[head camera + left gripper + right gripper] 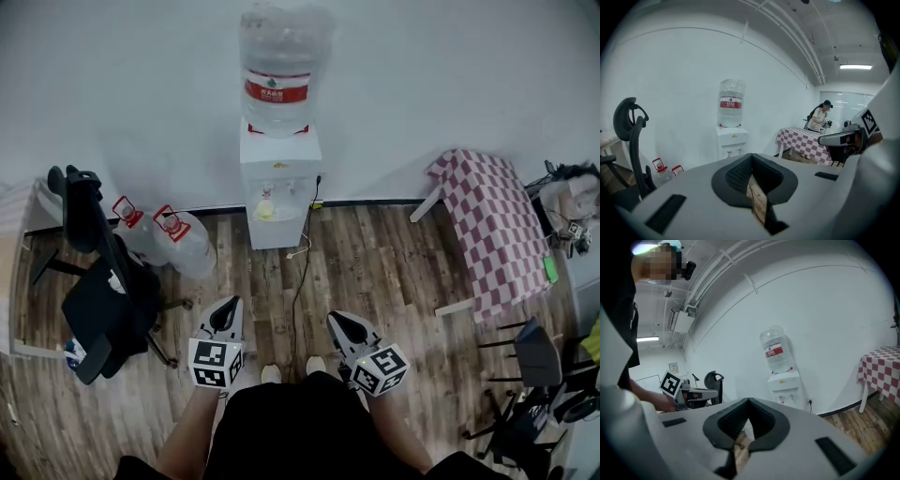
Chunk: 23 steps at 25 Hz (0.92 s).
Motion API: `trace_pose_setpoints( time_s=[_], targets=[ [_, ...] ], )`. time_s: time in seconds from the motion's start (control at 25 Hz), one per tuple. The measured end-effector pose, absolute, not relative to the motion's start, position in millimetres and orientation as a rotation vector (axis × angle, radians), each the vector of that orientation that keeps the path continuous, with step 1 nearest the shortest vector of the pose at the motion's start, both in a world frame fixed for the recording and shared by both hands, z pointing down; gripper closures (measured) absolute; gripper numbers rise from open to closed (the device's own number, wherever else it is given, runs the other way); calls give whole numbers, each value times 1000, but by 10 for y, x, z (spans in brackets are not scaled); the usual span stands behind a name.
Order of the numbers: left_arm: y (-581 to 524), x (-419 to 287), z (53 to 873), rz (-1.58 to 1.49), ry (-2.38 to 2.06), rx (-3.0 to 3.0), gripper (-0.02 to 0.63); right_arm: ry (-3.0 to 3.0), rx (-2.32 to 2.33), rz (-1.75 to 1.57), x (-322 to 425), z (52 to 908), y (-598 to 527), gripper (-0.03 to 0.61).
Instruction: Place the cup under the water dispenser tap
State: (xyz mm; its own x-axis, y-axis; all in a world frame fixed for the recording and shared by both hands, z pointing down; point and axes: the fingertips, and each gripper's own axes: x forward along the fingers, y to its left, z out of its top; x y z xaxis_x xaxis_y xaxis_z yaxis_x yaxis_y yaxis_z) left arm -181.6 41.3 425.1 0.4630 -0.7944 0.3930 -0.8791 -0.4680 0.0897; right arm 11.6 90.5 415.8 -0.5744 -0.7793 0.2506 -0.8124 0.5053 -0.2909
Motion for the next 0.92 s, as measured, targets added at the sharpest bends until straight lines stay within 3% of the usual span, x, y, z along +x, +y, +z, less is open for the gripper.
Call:
trace_pose_setpoints(
  time_s=[0.92],
  targets=[
    [348, -1149, 4157, 495, -1513, 2419, 600, -2683, 1378, 540, 908, 4034, 627, 557]
  ],
)
